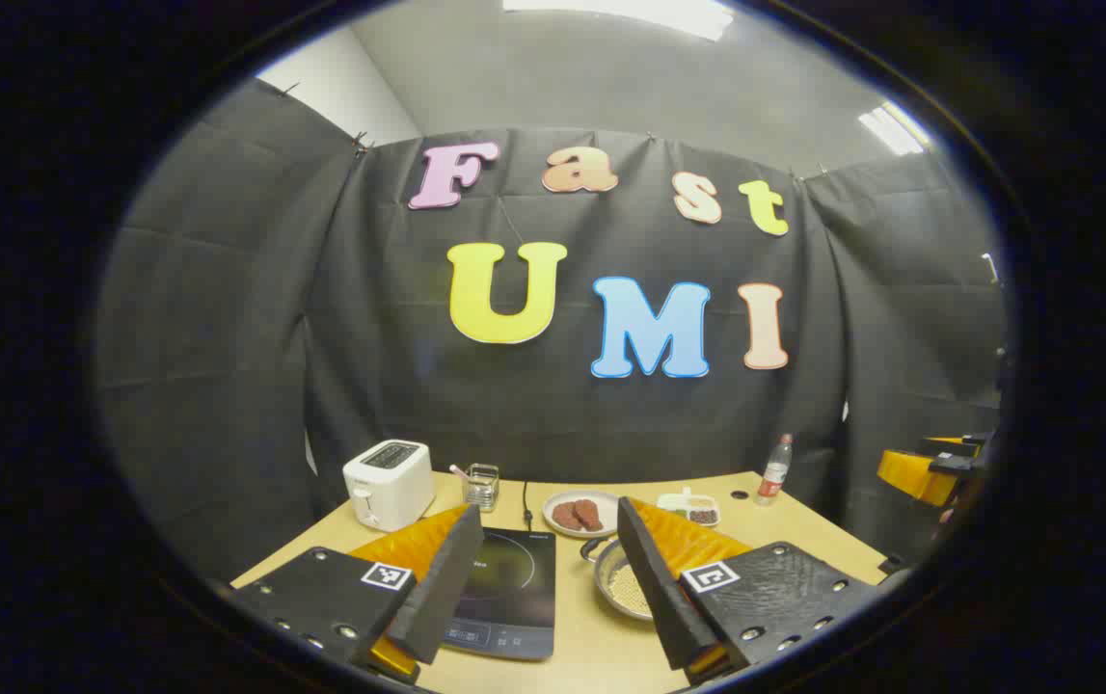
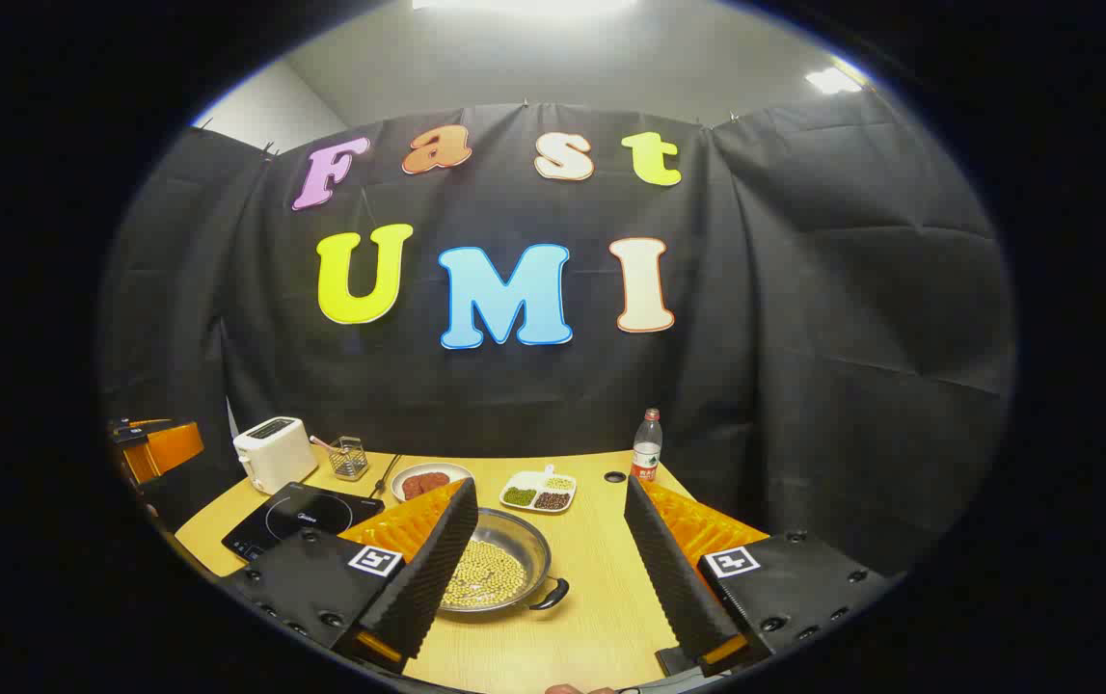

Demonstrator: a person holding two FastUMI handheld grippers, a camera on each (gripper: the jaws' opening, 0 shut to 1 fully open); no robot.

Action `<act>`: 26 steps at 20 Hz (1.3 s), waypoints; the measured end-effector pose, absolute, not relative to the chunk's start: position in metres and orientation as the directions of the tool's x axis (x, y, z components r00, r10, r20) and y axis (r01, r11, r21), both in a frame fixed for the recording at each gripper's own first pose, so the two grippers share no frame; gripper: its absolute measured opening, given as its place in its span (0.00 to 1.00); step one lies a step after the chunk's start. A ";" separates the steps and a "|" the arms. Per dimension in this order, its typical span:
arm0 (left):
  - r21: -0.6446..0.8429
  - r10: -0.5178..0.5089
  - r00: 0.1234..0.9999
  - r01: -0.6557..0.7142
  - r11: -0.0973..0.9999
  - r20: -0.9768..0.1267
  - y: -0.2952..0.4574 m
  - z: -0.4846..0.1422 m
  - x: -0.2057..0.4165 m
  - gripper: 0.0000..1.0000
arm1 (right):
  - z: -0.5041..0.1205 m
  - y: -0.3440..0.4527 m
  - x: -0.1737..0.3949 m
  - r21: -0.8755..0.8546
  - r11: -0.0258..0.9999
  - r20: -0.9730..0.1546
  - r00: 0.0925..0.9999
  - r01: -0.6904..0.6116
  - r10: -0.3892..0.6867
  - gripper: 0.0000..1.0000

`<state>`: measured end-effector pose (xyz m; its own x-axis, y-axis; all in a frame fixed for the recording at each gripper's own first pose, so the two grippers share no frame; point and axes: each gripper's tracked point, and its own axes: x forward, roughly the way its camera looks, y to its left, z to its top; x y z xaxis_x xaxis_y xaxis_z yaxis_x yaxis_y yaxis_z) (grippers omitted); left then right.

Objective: First push the handle of the pot to place it horizontally, then grasp the pot with both hands and set it on the induction cooktop.

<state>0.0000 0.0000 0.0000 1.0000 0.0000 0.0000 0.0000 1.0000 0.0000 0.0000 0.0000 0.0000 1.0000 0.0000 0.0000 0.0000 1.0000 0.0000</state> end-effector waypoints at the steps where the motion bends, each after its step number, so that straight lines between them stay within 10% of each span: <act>1: 0.012 -0.003 1.000 0.003 1.000 -0.002 0.000 0.000 -0.002 0.86 | -0.001 0.003 -0.001 0.016 1.000 -0.009 1.000 -0.008 0.009 0.98; 26: 0.026 -0.109 0.994 0.109 0.994 0.001 -0.017 -0.004 -0.013 0.82 | -0.004 0.028 -0.027 -0.032 0.998 -0.027 0.998 -0.054 0.053 0.98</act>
<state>-0.0129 -0.0171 -0.0035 0.9941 -0.1086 0.0012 0.1085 0.9938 0.0257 -0.0271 0.0283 -0.0044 0.9982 0.0527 -0.0272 -0.0536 0.9980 -0.0321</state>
